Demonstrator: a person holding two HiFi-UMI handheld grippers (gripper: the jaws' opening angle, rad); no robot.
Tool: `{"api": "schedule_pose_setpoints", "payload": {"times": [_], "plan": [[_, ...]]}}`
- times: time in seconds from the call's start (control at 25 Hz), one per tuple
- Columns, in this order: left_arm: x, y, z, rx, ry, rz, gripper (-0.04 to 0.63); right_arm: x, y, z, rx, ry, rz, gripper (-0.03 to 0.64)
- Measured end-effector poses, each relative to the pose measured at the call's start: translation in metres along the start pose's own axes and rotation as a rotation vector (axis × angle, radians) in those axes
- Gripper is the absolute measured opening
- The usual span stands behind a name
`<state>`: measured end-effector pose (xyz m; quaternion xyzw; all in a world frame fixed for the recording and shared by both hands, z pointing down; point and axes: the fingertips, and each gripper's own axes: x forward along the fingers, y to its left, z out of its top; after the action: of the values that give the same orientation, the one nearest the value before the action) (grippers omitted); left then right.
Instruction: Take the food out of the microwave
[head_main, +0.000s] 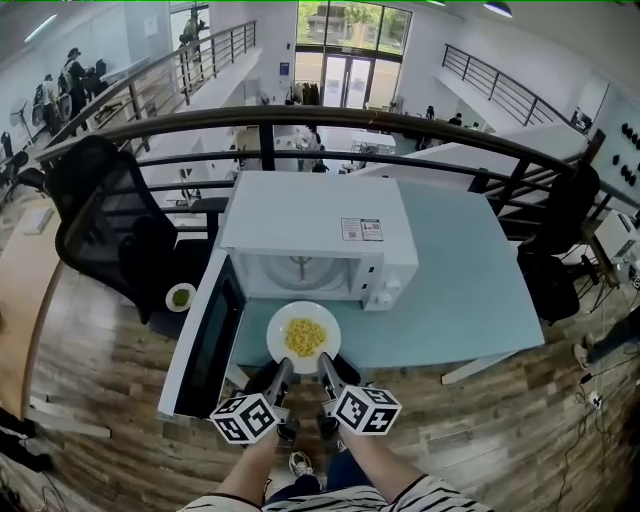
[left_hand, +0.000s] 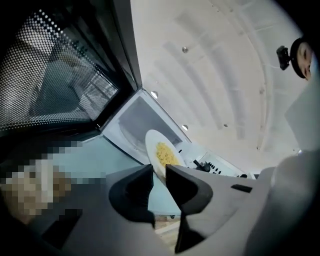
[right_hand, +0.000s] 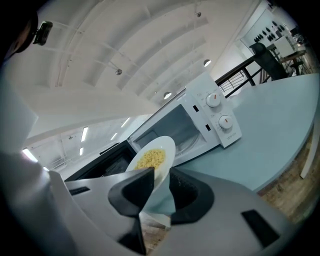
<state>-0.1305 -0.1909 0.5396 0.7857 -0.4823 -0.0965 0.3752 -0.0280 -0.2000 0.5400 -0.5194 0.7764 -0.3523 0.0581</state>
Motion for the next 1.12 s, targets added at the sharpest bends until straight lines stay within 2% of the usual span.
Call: {"api": "schedule_pose_setpoints", "payload": {"times": [0.48,1.12], "plan": [[-0.031,-0.037,-0.016,0.007,-0.023,0.023,0.086,-0.045,0.005,0.002,0.014,0.028,0.036,0.103],[-0.077,-0.097,-0.076,-0.027,-0.099,0.081,0.083,-0.128,-0.010,-0.006,-0.005,0.090,0.112,0.103]]}}
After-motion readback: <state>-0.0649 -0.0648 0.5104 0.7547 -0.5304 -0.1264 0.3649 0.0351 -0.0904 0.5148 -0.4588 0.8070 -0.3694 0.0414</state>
